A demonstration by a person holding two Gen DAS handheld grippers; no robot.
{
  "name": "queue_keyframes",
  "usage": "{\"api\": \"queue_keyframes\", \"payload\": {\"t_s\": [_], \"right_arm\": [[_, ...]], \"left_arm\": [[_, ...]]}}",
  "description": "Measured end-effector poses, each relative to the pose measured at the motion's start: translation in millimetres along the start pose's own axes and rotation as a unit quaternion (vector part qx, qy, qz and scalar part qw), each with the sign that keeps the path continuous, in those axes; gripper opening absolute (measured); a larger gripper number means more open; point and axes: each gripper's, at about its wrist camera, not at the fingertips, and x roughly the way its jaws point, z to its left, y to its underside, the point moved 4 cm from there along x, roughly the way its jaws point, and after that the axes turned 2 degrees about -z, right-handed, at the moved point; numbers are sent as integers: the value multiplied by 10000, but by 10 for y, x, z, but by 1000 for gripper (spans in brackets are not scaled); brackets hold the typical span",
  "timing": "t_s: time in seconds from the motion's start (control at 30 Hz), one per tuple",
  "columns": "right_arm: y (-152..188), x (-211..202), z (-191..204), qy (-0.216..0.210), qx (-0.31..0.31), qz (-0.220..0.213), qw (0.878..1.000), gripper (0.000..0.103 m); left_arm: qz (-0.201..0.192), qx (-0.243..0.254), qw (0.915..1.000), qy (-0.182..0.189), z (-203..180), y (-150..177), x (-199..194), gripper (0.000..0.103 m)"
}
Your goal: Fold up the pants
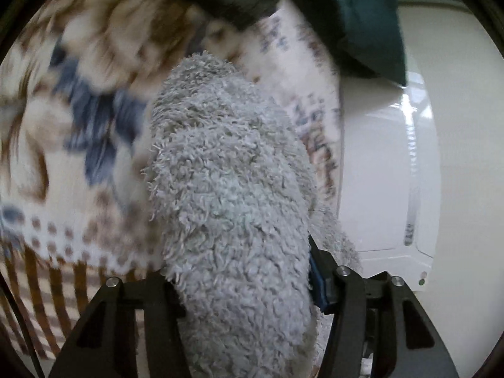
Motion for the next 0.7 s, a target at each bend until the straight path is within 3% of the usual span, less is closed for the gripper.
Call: {"api": "queue_keyframes", "payload": {"t_s": [0.13, 0.3, 0.5, 0.7], "right_arm": [[-51, -21, 648, -166, -535, -212, 9982, 45], [-241, 8, 1550, -549, -992, -314, 9931, 45], [-919, -37, 2552, -991, -1582, -214, 9822, 45], [-1564, 634, 3620, -1065, -2002, -15, 9739, 45]], "left_arm": [[-248, 279, 9992, 166, -380, -417, -248, 51], [-683, 525, 9960, 244, -856, -1177, -706, 51], [-1357, 675, 9881, 258, -1391, -2180, -1314, 51], [-1713, 612, 9832, 178, -1467, -3255, -1703, 51]]}}
